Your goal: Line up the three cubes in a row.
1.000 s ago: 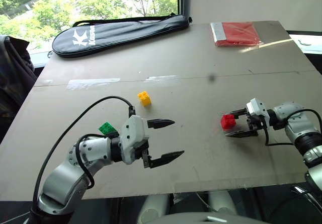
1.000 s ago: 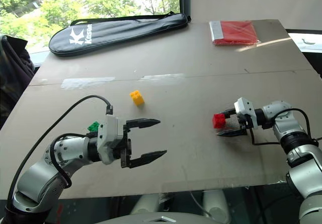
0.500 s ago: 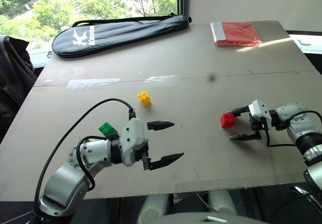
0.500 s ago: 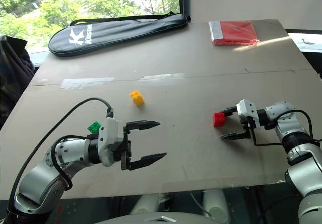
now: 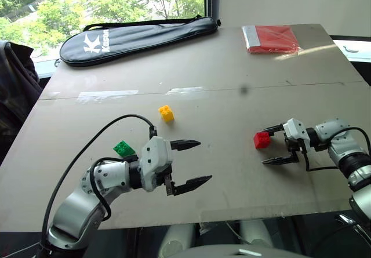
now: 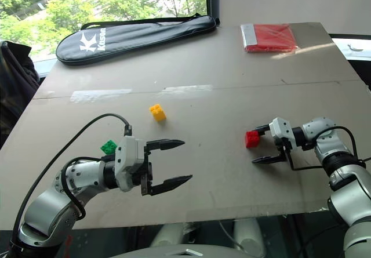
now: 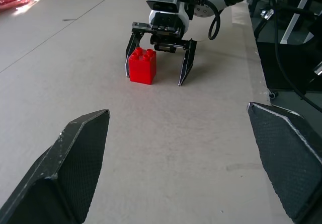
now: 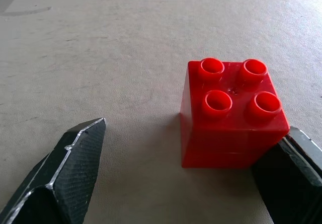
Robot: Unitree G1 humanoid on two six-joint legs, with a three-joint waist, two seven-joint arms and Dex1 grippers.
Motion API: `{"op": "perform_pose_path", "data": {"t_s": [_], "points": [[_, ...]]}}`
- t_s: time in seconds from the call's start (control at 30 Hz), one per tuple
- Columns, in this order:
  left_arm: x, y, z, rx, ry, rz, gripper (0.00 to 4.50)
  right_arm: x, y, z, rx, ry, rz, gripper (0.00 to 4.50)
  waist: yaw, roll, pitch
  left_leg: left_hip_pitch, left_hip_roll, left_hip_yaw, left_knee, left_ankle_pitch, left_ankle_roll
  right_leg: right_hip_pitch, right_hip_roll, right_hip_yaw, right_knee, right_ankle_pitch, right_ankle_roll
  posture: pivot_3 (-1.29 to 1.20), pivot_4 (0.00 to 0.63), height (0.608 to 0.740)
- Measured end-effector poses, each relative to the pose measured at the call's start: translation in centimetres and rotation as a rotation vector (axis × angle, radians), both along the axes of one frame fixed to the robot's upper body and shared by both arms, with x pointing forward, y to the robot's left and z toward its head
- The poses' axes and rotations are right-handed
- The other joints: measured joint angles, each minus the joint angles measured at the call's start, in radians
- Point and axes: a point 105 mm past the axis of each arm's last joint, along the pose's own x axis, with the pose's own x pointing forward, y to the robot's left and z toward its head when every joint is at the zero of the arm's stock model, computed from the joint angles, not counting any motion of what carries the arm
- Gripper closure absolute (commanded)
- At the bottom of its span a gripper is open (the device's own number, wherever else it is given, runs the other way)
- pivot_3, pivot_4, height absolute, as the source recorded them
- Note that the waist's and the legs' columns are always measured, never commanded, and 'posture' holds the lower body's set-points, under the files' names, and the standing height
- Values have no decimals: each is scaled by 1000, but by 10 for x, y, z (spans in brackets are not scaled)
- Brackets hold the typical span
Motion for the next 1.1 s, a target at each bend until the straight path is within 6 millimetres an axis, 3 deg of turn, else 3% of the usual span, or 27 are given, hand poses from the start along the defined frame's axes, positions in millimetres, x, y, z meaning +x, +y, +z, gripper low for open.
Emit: {"op": "perform_pose_path", "data": {"t_s": [0.33,0.57,0.8,1.0,1.1], "points": [[-2,0,-4,1,14,2,0,7,-6,4,48,-15,-65,66,0,0,0,0,0,0,0,0,0,0,0,0,0,1,-1,0,150,732],[0,7,-8,-41,34,97,0,19,-16,29,182,-49,-170,66,0,0,0,0,0,1,0,0,0,0,0,1,0,1,-1,0,150,732],[15,30,11,-273,-104,452,0,12,-30,55,380,-16,-241,66,8,0,0,-1,0,0,0,0,0,0,-1,0,0,1,-1,0,150,732],[16,71,-1,-314,-179,886,0,-26,-33,46,475,92,-235,66,19,0,0,-5,0,2,1,-1,2,-4,-2,2,-1,1,0,0,150,732],[5,92,-18,-309,-164,1130,0,-42,-31,49,497,99,-221,66,24,0,-1,-5,0,5,2,-4,7,-4,-2,4,-1,2,1,0,150,732]]}}
